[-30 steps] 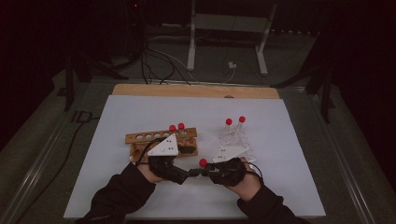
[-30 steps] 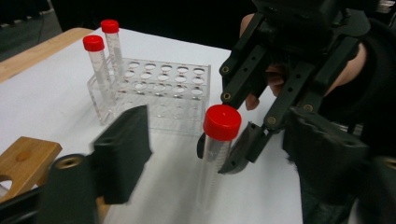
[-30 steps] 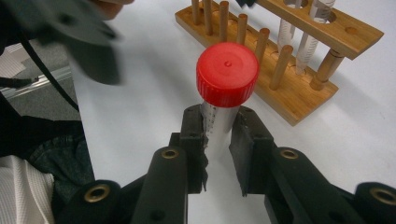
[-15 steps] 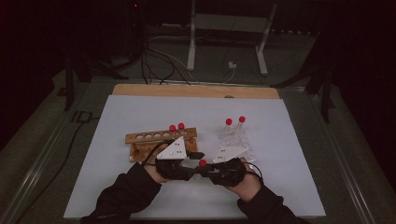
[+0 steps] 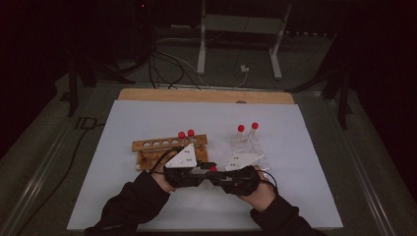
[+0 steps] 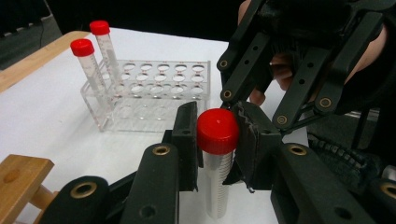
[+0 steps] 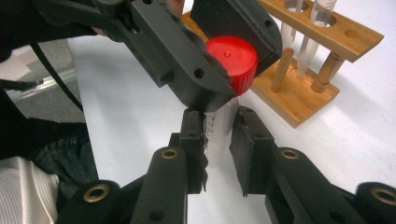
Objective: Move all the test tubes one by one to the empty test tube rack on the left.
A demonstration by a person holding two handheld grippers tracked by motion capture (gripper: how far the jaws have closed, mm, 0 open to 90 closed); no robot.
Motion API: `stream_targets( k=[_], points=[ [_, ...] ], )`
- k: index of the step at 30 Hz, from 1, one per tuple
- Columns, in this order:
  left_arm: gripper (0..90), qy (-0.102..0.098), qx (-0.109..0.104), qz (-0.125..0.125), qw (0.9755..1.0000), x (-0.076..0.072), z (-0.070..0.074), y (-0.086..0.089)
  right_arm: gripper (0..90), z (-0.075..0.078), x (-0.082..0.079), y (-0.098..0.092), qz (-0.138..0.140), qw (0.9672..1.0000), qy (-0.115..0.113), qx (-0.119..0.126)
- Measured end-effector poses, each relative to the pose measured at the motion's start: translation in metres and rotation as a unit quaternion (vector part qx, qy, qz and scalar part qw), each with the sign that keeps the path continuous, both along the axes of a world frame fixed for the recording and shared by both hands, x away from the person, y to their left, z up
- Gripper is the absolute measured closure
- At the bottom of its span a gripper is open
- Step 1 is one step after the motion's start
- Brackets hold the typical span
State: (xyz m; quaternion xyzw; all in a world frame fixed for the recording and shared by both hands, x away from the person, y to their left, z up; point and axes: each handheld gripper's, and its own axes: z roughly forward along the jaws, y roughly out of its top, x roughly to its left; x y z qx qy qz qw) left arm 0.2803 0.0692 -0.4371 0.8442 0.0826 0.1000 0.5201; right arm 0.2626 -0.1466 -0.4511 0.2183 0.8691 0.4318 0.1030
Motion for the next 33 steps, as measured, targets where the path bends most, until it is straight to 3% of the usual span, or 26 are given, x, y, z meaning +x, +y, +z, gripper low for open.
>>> stream_targets(
  k=[19,25,33],
  points=[
    [71.8,-0.014,-0.010,0.041,0.9990,0.007,0.027,0.031,36.6,0.014,0.001,-0.019,-0.035,0.9983,-0.016,0.044],
    [71.8,-0.020,-0.017,0.060,0.9979,0.009,0.035,0.043,19.1,0.016,0.002,-0.022,-0.049,0.9975,-0.018,0.046],
    [71.8,-0.025,-0.026,0.083,0.9959,0.013,0.046,0.056,3.2,0.016,0.004,-0.023,-0.071,0.9963,-0.021,0.044]
  ],
)
